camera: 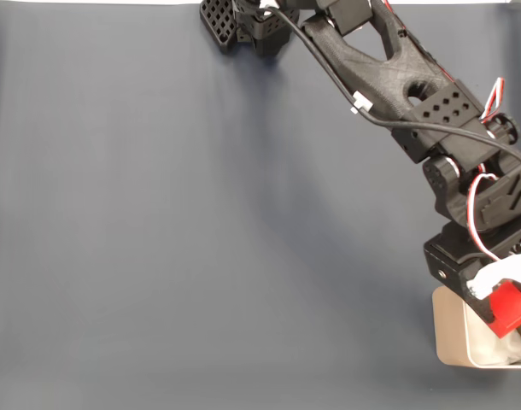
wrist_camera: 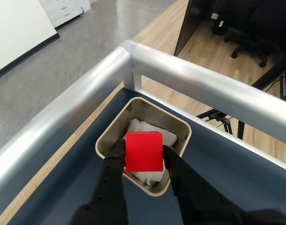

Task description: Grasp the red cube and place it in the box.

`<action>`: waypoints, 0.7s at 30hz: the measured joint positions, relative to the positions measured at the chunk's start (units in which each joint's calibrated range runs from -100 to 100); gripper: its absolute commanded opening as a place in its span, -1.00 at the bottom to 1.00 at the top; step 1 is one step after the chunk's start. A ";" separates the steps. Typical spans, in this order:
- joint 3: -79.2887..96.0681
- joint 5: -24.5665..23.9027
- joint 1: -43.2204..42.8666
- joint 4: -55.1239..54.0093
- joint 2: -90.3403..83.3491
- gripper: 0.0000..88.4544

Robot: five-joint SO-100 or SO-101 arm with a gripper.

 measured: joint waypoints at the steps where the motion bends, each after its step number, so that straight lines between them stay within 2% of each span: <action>1: 0.00 0.00 0.00 0.00 0.00 -1.00; 15: 0.00 0.05 1.41 -1.19 0.00 -0.99; 18: 0.00 0.05 1.19 -1.67 0.00 -0.86; 21: 0.00 0.05 1.56 -1.99 0.00 -0.60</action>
